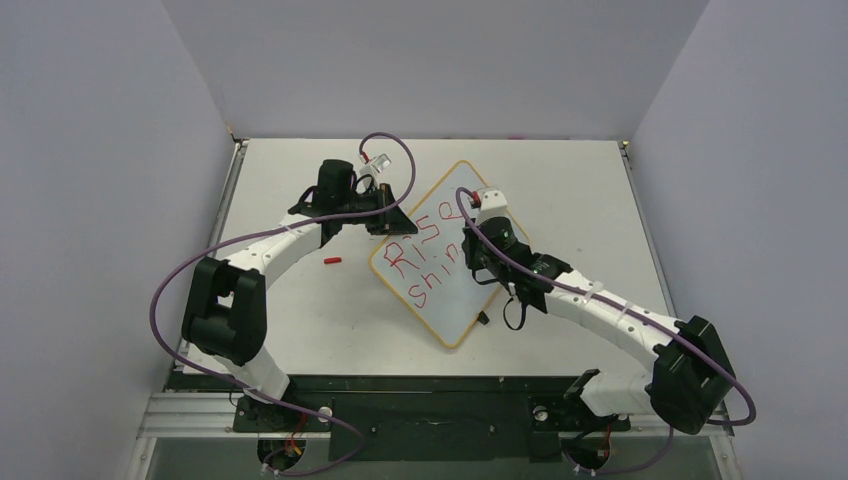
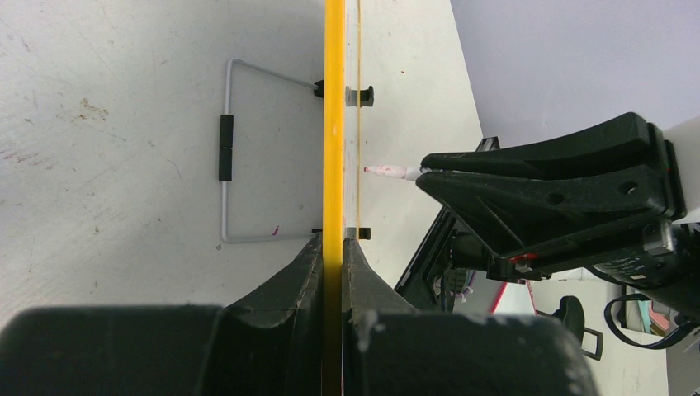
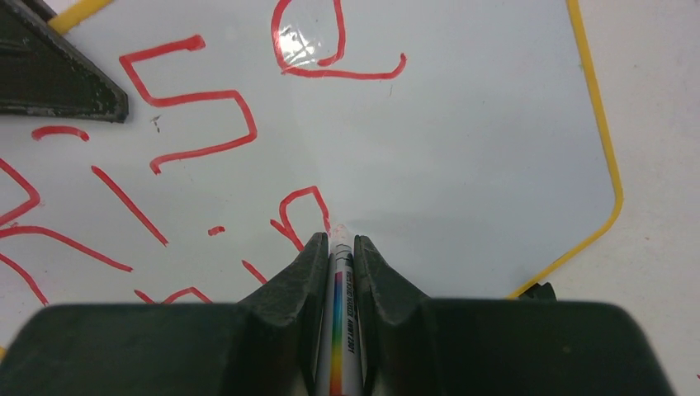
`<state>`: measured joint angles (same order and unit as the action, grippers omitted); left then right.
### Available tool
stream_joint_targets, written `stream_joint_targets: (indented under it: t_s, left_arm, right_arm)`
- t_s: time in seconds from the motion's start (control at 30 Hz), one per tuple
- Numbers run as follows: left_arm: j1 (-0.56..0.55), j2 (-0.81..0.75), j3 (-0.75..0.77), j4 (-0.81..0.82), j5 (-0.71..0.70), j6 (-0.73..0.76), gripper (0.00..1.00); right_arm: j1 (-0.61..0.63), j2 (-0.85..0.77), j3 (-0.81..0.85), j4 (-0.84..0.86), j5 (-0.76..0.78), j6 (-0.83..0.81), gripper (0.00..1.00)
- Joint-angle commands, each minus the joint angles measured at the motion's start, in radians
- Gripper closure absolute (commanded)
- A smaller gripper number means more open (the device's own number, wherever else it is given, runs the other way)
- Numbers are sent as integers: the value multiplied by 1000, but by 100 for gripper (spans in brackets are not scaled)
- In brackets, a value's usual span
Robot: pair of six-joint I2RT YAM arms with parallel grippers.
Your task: Write a sentence on the whiteboard
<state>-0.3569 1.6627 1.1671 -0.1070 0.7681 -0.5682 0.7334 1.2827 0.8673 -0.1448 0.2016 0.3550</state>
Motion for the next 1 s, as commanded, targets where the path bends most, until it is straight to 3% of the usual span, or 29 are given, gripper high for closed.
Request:
stream_joint_targets:
  t_s: [0.0, 0.97]
  left_arm:
    - [7, -47, 15, 41, -21, 37, 100]
    - [7, -31, 19, 35, -25, 43, 100]
  right_arm:
    - [-30, -23, 73, 16, 5, -27, 100]
    - [-82, 62, 114, 62, -74, -19, 100]
